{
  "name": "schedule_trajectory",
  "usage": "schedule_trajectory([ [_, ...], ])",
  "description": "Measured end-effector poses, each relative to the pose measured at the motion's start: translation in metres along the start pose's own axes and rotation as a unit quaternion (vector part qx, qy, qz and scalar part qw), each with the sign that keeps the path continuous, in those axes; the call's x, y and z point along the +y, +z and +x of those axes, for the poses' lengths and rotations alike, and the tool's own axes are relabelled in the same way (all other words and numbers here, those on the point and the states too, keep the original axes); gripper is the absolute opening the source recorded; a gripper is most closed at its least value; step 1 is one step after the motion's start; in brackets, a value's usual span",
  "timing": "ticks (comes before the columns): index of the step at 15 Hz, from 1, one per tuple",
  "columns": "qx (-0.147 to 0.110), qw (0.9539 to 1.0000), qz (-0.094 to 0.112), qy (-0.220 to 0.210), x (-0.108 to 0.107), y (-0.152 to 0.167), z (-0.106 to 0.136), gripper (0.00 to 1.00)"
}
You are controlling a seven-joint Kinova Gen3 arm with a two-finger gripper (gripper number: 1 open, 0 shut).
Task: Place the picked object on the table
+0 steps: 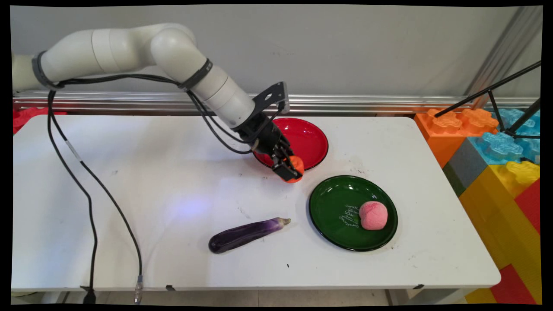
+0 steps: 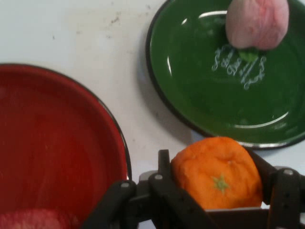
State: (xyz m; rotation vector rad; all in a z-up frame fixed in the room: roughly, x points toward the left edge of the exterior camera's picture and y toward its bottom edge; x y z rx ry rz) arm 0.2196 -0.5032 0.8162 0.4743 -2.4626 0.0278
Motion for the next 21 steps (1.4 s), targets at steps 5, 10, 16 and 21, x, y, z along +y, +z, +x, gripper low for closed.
schedule_trajectory([
  [5, -0.007, 0.9999, -0.009, 0.004, 0.001, 0.017, -0.025, 0.00],
  [10, -0.010, 0.9997, -0.016, 0.015, 0.004, 0.030, -0.040, 0.00],
  [16, -0.008, 0.9994, -0.019, 0.027, 0.006, 0.044, -0.050, 0.00],
  [21, -0.011, 0.9991, -0.020, 0.035, 0.006, 0.048, -0.056, 0.00],
])
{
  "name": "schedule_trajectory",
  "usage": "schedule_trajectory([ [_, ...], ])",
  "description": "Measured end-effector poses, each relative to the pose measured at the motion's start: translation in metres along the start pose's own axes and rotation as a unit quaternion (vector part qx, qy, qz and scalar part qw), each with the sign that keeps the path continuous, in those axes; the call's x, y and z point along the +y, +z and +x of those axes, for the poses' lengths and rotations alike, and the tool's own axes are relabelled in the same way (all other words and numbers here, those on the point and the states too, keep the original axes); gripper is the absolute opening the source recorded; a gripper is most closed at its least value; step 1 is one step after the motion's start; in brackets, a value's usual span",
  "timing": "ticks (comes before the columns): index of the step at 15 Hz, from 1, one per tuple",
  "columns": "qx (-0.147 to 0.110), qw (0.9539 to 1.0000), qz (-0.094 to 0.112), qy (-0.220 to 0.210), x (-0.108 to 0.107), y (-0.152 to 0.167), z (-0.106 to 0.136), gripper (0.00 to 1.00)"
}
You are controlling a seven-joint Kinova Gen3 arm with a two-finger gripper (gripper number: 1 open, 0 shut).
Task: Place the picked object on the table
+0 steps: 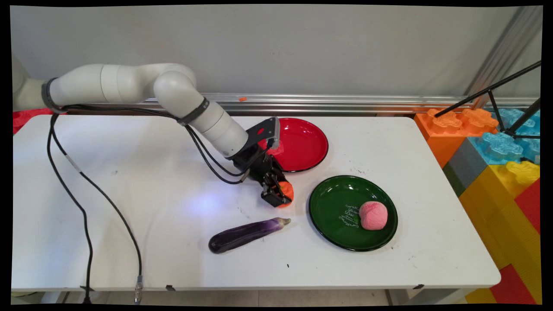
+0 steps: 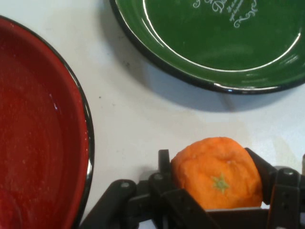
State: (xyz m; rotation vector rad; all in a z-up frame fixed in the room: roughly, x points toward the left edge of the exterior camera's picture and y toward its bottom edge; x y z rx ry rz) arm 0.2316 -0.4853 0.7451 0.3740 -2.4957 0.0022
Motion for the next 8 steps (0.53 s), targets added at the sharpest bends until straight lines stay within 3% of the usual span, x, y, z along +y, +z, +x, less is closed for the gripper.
schedule_trajectory([
  [5, -0.003, 0.9999, 0.000, 0.012, 0.0004, 0.0011, -0.0040, 0.00],
  [6, -0.003, 0.9999, -0.001, 0.016, 0.0009, 0.0008, -0.0042, 1.00],
  [8, -0.003, 0.9997, -0.002, 0.024, 0.0016, -0.0005, -0.0032, 1.00],
])
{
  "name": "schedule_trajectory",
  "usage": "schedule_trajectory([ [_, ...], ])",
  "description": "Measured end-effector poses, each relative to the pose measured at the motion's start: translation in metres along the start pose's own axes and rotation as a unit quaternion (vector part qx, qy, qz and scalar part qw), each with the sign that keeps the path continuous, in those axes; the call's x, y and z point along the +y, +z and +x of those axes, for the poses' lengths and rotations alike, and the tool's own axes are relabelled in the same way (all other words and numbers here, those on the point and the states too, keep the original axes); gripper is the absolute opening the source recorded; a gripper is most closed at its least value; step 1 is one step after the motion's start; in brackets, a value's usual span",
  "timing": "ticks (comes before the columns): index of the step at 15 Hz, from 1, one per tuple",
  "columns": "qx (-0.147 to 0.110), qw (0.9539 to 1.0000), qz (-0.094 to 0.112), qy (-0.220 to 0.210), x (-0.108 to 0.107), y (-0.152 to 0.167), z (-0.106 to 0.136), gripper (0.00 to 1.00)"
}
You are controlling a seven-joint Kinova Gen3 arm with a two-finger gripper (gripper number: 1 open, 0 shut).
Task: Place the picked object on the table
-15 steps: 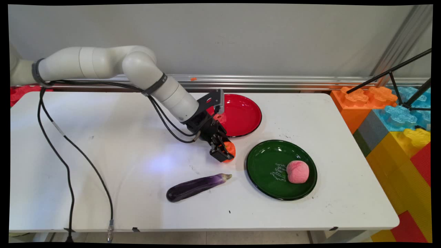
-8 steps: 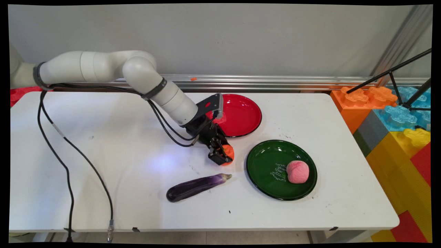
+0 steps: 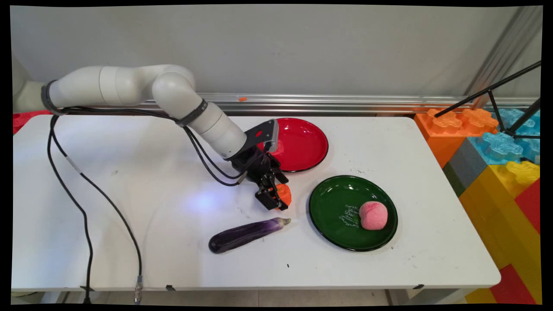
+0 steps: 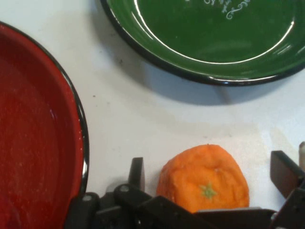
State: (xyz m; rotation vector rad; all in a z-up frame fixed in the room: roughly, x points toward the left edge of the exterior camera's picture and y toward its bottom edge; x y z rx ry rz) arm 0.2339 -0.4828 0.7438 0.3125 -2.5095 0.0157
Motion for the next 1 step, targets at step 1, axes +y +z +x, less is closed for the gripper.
schedule_trajectory([
  [1, 0.000, 1.0000, -0.001, 0.002, 0.0001, -0.0010, 0.0008, 1.00],
])
